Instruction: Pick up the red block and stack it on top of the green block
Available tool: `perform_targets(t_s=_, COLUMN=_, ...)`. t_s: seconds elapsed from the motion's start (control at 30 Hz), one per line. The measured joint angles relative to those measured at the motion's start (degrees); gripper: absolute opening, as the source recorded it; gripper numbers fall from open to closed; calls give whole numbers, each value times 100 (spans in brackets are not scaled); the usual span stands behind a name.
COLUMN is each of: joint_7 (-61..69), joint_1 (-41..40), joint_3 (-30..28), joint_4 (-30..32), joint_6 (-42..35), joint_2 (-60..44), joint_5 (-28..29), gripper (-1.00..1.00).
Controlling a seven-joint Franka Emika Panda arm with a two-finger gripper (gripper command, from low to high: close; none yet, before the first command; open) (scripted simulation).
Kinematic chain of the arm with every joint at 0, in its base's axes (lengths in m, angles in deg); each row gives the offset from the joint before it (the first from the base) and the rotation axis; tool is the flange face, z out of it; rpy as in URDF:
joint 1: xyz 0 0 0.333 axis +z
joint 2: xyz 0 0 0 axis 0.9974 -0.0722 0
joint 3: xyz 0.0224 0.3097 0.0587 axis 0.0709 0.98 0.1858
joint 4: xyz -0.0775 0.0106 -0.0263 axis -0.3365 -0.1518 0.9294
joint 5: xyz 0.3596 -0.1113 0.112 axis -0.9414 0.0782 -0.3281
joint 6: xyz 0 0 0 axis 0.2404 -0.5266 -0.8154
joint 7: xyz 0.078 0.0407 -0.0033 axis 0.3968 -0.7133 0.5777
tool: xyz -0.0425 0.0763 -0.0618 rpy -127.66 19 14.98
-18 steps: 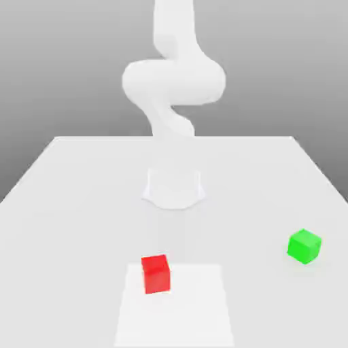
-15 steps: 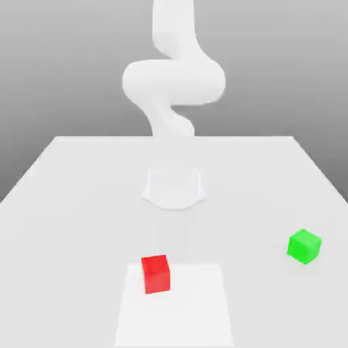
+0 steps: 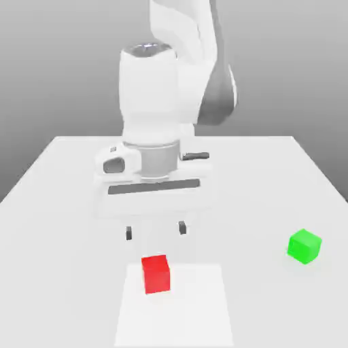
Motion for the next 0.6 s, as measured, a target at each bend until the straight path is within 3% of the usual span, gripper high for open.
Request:
perform_targets(t_s=0.2, joint_7=454, joint_1=-228, joint_3=358, joint_4=-77, joint_6=1039, joint_2=-1251, joint_5=-542, gripper=0)
perform_targets(t_s=0.23, joint_7=506, joint_1=-329, joint_3=478, joint_4=-101, joint_6=1207, joint_2=-1448, joint_5=-618, gripper=-100)
perform_targets(t_s=0.47, joint_7=499, joint_1=-369, joint_3=517, joint_4=-106, joint_6=1240, joint_2=-1492, joint_5=-611, gripper=-100)
perform_targets(t_s=0.6, joint_7=225, joint_1=-277, joint_3=328, joint_4=-14, joint_6=664, joint_2=-810, joint_5=-223, gripper=-100)
